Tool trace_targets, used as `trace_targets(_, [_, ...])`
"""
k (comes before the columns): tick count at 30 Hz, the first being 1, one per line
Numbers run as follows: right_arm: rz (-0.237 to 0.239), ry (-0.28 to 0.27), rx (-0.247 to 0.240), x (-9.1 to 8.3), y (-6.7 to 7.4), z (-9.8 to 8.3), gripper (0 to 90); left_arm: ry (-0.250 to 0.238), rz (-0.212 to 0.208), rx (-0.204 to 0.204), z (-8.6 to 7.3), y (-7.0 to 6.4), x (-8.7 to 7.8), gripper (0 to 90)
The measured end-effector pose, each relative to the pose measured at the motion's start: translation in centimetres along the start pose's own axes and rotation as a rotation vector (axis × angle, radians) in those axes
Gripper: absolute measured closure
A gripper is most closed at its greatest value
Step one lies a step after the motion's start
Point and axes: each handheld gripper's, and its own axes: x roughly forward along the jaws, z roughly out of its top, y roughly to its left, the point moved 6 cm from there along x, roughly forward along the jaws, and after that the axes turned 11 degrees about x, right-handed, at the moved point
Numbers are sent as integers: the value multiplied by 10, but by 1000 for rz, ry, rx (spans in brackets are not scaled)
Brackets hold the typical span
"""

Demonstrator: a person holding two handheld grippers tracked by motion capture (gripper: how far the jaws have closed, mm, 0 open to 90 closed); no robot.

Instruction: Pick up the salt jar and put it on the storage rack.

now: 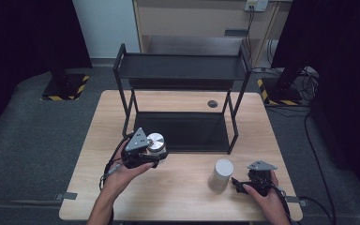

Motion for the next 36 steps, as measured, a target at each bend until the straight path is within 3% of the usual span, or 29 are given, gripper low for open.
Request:
trace_targets(6, [0, 0, 0, 0, 0, 0, 14, -1, -24, 18, 10, 6, -1, 301])
trace_targets(21, [0, 0, 0, 0, 0, 0, 13, 23, -28, 40, 58, 31, -10, 301])
trace_targets(36, [0, 0, 0, 0, 0, 0, 13, 8, -12, 52, 106, 62, -34, 301])
